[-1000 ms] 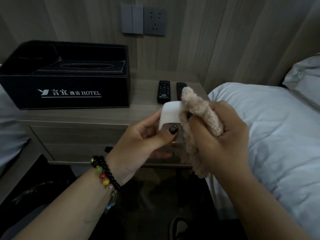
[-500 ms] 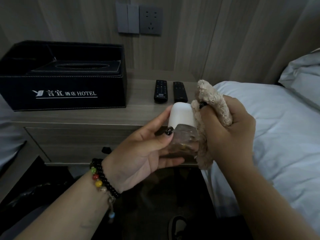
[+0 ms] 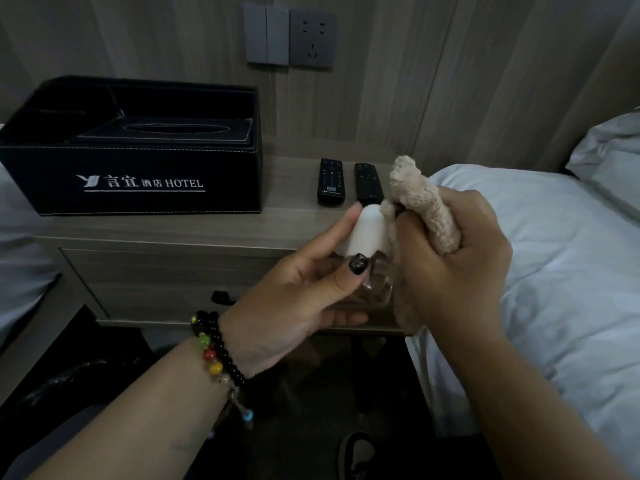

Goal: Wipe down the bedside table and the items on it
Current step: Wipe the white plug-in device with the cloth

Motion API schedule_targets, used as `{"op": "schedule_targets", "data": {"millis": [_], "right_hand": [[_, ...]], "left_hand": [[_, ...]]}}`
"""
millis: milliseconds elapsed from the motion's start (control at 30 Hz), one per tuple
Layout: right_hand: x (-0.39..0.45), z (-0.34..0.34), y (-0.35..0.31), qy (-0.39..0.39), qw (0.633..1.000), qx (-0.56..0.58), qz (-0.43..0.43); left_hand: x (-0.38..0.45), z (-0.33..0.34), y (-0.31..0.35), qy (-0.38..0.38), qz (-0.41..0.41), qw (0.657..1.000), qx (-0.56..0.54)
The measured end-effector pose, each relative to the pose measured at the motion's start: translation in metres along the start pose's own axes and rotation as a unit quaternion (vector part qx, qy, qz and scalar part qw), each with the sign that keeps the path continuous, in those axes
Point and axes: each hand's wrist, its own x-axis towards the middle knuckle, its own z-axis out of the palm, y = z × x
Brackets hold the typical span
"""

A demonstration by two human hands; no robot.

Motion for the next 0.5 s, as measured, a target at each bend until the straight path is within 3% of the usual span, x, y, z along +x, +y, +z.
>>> {"op": "schedule_targets", "data": {"millis": [167,300,500], "right_hand": [[-0.019,0.003,-0.008,-0.048,0.998,0.026,-0.036],[-0.014,0.006,-0.008,-0.06,0.996,-0.001,-0.069],[0.013,0.013,-0.001,-0.04,0.999,-0.031,0.017]], "left_hand": [[0.006,0.0,0.002,0.086,0.023,0.994,-0.067],[0.003,-0.002,0.007,0.048,-0.005,0.995,-0.086],[0.01,0.002,-0.002,0.123,-0.017,0.988,-0.086]]}}
